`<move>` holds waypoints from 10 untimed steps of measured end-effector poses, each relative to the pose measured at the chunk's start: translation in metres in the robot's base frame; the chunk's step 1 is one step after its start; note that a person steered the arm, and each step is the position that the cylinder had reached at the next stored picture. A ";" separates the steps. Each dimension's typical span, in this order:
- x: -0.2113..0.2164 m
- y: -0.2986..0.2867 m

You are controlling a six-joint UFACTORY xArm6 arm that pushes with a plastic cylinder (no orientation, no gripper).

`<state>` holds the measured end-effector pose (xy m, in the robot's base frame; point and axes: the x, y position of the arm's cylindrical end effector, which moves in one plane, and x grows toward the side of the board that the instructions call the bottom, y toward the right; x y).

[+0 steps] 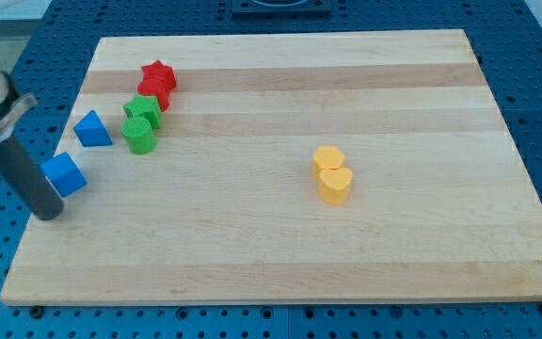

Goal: Place the blue cube into the blue triangle

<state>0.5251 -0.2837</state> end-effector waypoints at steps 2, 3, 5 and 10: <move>-0.016 -0.017; -0.030 -0.017; -0.030 0.010; -0.044 0.020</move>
<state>0.4815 -0.2638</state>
